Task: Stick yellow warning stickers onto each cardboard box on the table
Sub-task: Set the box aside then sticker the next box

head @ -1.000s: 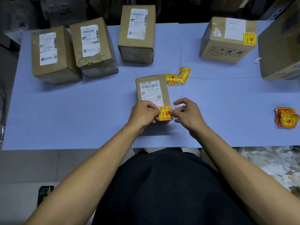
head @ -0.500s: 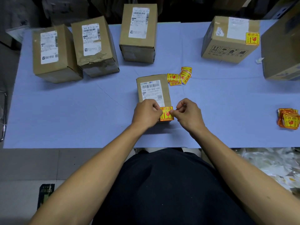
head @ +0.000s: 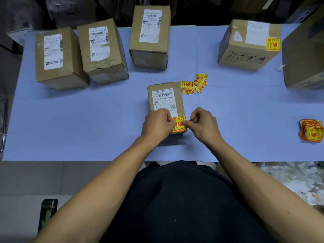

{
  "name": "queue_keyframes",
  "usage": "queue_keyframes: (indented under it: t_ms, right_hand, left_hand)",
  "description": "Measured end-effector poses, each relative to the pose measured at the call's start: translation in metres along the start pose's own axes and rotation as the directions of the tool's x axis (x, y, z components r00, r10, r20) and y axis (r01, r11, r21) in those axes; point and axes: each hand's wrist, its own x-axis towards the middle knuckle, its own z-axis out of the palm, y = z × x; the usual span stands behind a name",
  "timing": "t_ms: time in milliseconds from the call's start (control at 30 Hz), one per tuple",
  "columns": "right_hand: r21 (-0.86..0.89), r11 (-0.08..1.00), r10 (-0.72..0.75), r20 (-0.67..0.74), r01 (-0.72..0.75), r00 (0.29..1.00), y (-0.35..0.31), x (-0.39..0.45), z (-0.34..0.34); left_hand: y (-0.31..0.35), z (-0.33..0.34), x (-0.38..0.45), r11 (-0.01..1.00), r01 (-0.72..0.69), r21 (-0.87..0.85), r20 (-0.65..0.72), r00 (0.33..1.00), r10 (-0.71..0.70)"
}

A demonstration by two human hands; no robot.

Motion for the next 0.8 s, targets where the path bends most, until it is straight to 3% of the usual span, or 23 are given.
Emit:
queue_keyframes:
  t_ms: [133,267,400,567,800]
  right_hand:
    - [0.048,0.998,0.047,0.06,-0.05,0.997,0.009,-0.001,-0.004]
    - [0.13,0.984,0.099,0.165,-0.121,0.981,0.019,-0.005,-0.001]
    - [0.183,0.978,0.071,0.173,-0.103,0.982,0.007,0.001,0.013]
    - [0.225,0.97,0.038,0.218,-0.089,0.975,0.001,0.004,0.027]
    - [0.216,0.974,-0.027,0.424,-0.072,0.905,0.027,0.001,0.01]
  left_hand:
    - [-0.009,-0.003,0.002,0.986,0.009,0.164,-0.07,0.998,0.002]
    - [-0.026,-0.009,-0.001,0.978,0.003,0.209,-0.178,0.983,0.035]
    - [-0.04,-0.008,-0.002,0.997,0.074,0.036,-0.235,0.97,-0.063]
    - [-0.05,0.001,0.0,0.946,0.201,-0.256,-0.177,0.952,-0.25]
    - [-0.062,0.007,0.002,0.876,0.288,-0.388,-0.048,0.942,-0.331]
